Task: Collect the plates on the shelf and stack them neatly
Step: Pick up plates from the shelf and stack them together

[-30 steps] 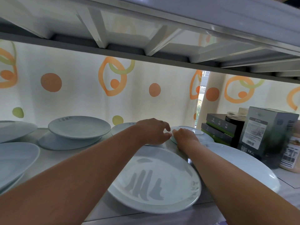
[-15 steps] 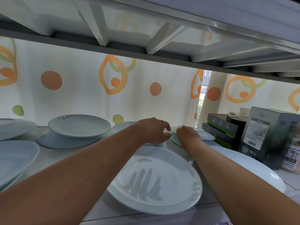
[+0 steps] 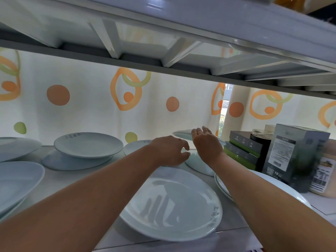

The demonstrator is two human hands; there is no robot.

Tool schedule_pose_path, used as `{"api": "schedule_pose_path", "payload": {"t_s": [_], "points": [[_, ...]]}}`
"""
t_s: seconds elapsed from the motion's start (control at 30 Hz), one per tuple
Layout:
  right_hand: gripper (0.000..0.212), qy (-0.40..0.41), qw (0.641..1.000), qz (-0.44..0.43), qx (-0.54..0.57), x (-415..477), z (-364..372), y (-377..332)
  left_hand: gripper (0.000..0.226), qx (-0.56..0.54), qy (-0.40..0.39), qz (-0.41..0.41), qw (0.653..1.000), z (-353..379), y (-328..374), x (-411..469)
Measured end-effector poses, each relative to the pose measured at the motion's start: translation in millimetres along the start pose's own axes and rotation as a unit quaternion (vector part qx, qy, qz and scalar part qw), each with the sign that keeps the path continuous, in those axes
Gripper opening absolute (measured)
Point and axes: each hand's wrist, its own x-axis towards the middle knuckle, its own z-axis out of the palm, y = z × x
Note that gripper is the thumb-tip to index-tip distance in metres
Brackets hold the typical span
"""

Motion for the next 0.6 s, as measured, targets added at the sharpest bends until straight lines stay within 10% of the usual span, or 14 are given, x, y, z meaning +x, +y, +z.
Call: {"api": "schedule_pose_path", "payload": {"t_s": [0.33, 0.6], "points": [[0.020, 0.231, 0.919, 0.194, 0.256, -12, -51, 24, 0.042, 0.007, 0.006, -0.001, 1.000, -2, 10, -3], [0.017, 0.168, 0.756, 0.445, 0.449, -45, -88, 57, 0.050, 0.008, 0.064, 0.071, 0.995, -9, 50, -7]]}}
